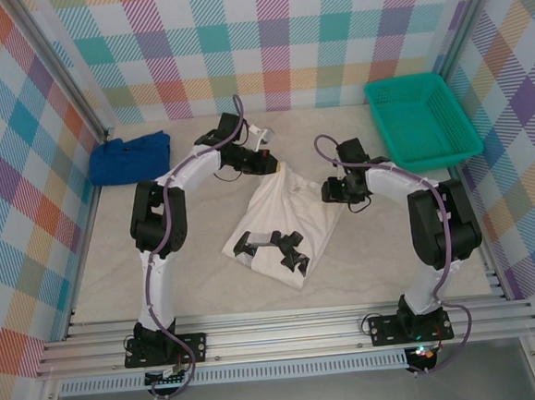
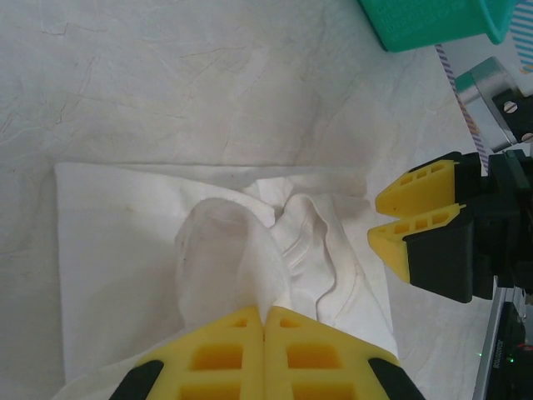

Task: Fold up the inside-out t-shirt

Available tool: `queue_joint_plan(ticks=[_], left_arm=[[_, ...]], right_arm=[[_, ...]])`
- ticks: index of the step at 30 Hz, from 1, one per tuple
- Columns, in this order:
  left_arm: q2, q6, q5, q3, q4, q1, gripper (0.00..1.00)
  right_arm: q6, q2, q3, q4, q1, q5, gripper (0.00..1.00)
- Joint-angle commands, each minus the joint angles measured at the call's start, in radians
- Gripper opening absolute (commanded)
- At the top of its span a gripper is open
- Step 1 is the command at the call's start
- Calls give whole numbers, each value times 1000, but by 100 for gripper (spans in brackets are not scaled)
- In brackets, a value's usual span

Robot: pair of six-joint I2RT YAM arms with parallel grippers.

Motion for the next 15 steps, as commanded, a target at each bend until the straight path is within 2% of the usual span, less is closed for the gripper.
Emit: queue_joint_plan(ticks=[1, 12, 15], left_arm=[[7, 18, 3, 25, -15, -3, 4], [4, 18, -2, 26, -22, -4, 4], [5, 21, -3, 24, -25, -4, 4]], right_arm=[[-33, 39, 35, 20, 6, 19, 48], [-118, 147, 135, 30, 32, -5, 47], [-127, 167, 144, 30, 38, -6, 43]])
